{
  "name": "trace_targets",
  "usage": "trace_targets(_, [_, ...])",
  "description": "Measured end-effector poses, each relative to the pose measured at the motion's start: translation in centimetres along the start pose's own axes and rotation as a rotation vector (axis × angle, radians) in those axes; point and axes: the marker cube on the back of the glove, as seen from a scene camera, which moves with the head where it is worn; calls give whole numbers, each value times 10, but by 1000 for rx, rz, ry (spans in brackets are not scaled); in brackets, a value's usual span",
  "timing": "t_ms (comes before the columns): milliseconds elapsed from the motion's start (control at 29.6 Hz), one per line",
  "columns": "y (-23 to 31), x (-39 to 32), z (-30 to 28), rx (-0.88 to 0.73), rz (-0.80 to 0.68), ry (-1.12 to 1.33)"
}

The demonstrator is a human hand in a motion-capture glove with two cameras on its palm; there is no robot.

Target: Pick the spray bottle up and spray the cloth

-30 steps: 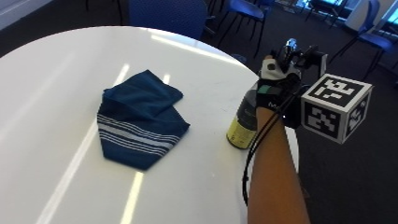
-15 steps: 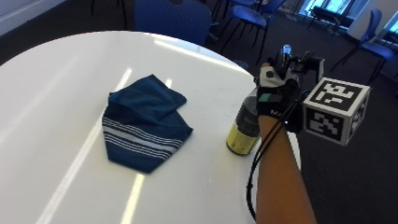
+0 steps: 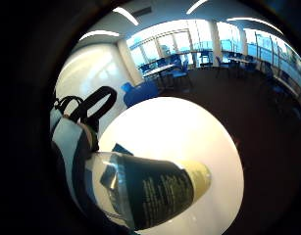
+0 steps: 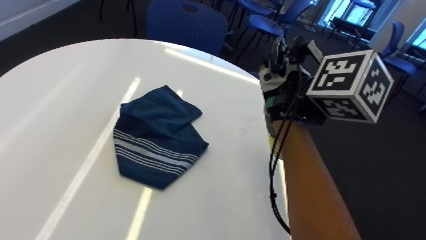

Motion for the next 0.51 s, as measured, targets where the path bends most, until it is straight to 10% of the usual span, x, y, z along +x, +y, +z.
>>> trace_targets(507, [-6,-38,11,20,-358,335])
